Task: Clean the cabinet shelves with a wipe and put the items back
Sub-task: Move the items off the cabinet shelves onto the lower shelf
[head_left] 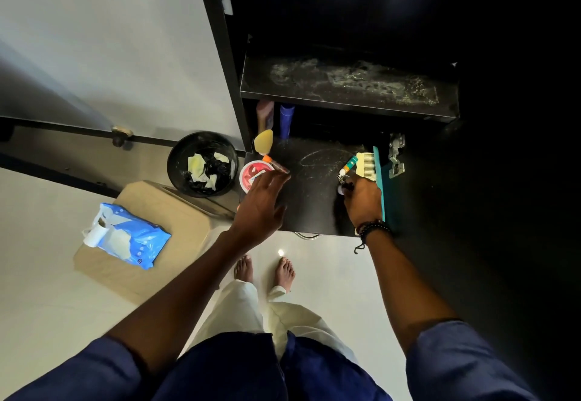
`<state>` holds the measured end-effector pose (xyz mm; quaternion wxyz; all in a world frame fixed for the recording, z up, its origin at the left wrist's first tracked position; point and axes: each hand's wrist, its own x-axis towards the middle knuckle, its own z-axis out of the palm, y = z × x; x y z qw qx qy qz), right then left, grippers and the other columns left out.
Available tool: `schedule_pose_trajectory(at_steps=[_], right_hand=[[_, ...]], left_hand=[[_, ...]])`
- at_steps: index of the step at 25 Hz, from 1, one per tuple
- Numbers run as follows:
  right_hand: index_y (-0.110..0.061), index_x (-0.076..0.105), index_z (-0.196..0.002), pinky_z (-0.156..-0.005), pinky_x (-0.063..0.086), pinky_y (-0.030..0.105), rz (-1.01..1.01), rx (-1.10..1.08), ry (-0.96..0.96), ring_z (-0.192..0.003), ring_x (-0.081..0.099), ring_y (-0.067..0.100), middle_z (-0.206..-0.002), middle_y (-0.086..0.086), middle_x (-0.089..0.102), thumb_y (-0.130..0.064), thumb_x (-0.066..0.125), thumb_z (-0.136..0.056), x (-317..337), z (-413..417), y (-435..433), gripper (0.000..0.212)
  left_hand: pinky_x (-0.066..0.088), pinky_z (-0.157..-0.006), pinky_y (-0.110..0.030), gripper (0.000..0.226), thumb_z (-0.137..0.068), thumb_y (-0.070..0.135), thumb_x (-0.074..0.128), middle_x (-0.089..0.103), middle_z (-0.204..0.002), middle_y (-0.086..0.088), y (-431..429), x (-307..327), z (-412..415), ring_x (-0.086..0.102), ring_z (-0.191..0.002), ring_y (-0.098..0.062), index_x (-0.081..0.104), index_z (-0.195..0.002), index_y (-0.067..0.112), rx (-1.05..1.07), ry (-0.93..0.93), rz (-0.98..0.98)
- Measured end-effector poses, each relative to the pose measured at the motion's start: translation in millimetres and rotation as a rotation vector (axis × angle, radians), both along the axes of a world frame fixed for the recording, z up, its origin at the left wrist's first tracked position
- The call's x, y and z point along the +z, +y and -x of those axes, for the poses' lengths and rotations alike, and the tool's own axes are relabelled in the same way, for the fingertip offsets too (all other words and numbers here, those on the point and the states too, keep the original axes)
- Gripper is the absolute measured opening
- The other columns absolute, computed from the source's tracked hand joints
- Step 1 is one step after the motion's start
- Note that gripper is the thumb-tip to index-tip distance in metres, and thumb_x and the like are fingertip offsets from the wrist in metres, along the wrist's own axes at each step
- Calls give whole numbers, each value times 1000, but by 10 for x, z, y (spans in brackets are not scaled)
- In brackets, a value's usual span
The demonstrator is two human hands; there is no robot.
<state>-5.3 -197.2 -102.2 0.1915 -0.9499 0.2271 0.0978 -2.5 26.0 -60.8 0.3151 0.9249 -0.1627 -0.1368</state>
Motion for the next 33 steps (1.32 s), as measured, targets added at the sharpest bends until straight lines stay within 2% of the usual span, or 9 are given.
schedule_pose_trajectory(at_steps=[5,9,12,16,20,22,24,29,33], right_hand=[[-14,66,-115,-85,49,36,-162,161,-75,-104,61,33,-109,14,69,-19,61,-90,94,-491,511,26],[-15,66,-111,-80,48,35,-158,273,-61,-102,62,34,-107,15,69,-23,58,-90,36,-874,864,23],[-9,66,-103,-77,47,36,-136,350,-83,-101,62,36,-106,18,68,-14,56,-90,53,-1056,983,17],[-6,63,-108,-81,47,36,-73,407,-51,-108,59,36,-113,18,65,-10,53,-92,62,-1199,1045,19],[-6,61,-114,-87,46,37,-146,428,-12,-113,56,36,-117,18,63,-12,60,-88,41,-1188,1021,27],[-6,55,-125,-96,40,39,-194,363,9,-119,51,37,-124,19,58,-10,60,-86,-7,-1115,907,39],[-9,50,-132,-101,37,38,-110,249,-8,-122,48,35,-129,17,54,-9,57,-85,-80,-1007,708,47],[-6,50,-126,-95,43,46,78,-127,125,-123,37,41,-140,21,32,-30,63,-84,-274,-698,185,50],[-7,52,-122,-97,41,38,14,-162,155,-120,44,42,-145,23,26,-27,59,-88,-350,-654,77,41]], left_hand=[[37,-99,-29,58,-82,13,69,49,-137,-14,199,6,-174,44,-126,-30,46,-136,8,44,-34,-18],[38,-103,-36,66,-86,24,66,41,-144,-12,313,-21,-338,37,-132,-29,37,-142,9,-23,3,-114],[34,-107,-35,64,-90,30,61,36,-148,-9,359,-28,-432,32,-137,-26,34,-145,12,-36,34,-157],[36,-106,-35,62,-91,33,59,35,-149,-9,392,-48,-505,33,-137,-27,35,-145,13,-61,43,-188],[36,-107,-37,63,-91,30,59,31,-152,-9,389,-67,-545,29,-140,-27,32,-146,14,-57,90,-204],[37,-107,-38,64,-91,30,60,29,-153,-9,381,-83,-554,28,-140,-27,31,-146,15,-48,109,-199],[37,-107,-38,64,-91,29,60,29,-153,-9,381,-100,-552,29,-140,-27,32,-146,14,-39,119,-196],[40,-105,-39,66,-88,26,65,31,-152,-8,376,-126,-498,30,-139,-28,33,-145,16,-14,78,-168],[41,-103,-37,59,-90,26,62,33,-151,-9,346,-134,-434,33,-137,-27,38,-142,16,4,70,-156]])
